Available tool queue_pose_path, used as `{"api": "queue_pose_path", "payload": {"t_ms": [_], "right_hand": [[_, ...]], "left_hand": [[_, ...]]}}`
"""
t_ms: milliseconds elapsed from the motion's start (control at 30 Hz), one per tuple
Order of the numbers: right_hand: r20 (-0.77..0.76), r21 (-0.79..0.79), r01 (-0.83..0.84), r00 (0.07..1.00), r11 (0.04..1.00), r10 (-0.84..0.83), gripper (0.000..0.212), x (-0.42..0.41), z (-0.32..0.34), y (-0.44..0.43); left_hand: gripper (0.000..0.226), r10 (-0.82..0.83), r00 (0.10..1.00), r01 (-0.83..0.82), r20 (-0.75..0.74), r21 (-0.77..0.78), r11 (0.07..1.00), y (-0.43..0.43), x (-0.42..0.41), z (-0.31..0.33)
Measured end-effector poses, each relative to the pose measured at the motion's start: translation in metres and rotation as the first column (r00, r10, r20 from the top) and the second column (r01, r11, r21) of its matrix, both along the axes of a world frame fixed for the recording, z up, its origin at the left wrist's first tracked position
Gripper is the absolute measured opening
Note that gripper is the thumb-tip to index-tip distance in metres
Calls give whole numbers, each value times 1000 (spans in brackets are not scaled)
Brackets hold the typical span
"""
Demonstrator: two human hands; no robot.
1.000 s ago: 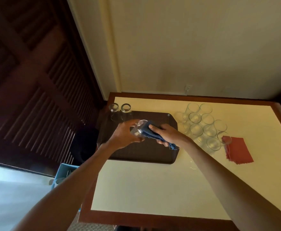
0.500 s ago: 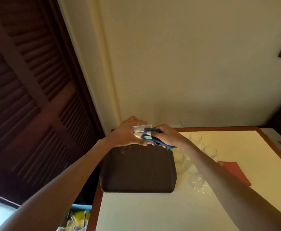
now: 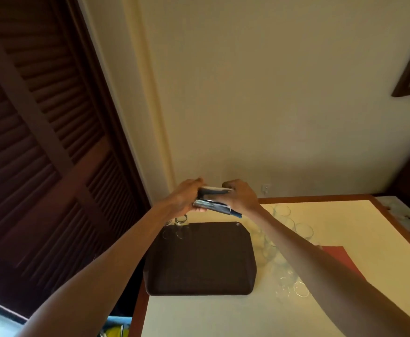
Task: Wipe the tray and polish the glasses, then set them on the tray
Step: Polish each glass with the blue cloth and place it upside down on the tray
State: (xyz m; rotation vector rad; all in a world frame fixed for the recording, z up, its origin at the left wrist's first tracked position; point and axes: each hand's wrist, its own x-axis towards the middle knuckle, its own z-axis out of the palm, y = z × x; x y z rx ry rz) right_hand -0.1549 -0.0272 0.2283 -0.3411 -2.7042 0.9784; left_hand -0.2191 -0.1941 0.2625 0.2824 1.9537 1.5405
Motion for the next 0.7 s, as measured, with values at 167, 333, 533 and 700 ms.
{"api": "queue_pose_path", "payload": {"t_ms": [167, 333, 533, 700], "right_hand": [[-222, 254, 96, 974, 962, -38, 10, 5, 8, 1], [-258, 476, 42, 962, 879, 93, 11, 3, 23, -10], [-138, 399, -216, 947, 891, 291, 46, -1, 29, -12], [-19, 514, -194, 971, 836, 237, 12, -5, 43, -10]], "left_hand": [[62, -53, 983, 17, 176, 202, 979, -11, -9, -1], [51, -58, 956, 17, 287, 143, 990, -9, -4, 3], [29, 6, 967, -28, 254, 81, 996, -15, -4, 0], [21, 62, 953, -90, 297, 80, 993, -12, 5, 5]]}}
